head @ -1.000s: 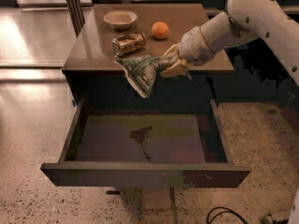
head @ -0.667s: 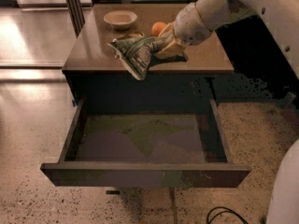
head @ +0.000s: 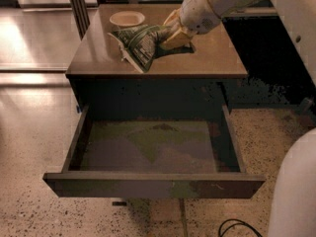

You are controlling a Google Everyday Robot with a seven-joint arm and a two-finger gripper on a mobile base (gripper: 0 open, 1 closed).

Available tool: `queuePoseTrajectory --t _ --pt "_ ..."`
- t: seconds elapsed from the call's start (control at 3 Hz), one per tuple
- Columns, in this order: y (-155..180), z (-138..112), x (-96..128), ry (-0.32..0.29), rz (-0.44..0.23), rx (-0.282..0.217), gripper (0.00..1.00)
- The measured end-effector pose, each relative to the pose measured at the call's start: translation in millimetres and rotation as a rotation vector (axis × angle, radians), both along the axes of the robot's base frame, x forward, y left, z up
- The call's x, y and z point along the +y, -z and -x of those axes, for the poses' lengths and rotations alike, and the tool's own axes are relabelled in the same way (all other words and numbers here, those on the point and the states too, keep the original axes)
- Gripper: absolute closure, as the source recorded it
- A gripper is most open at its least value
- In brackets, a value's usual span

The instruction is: Pick green jalapeno chip bag from top drawer and place on counter

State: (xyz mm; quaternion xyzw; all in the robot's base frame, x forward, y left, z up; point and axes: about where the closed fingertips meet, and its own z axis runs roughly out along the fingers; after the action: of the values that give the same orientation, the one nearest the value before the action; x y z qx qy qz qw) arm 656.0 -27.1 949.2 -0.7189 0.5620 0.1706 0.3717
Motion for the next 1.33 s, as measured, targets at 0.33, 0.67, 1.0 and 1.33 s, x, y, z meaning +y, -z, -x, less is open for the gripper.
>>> queuePoseTrajectory --t 0.33,0.67,1.0,1.33 --pt "18.8 -23.3 -4.8 0.001 0.01 0.003 1.0" --pt "51.4 -56.1 -21.9 0.019 0.041 0.024 1.0" --pt "78.7 -85.0 -39.7 0.058 0.046 0.038 1.0" --pt "96.9 -109.2 -63.1 0.125 0.052 0.038 1.0"
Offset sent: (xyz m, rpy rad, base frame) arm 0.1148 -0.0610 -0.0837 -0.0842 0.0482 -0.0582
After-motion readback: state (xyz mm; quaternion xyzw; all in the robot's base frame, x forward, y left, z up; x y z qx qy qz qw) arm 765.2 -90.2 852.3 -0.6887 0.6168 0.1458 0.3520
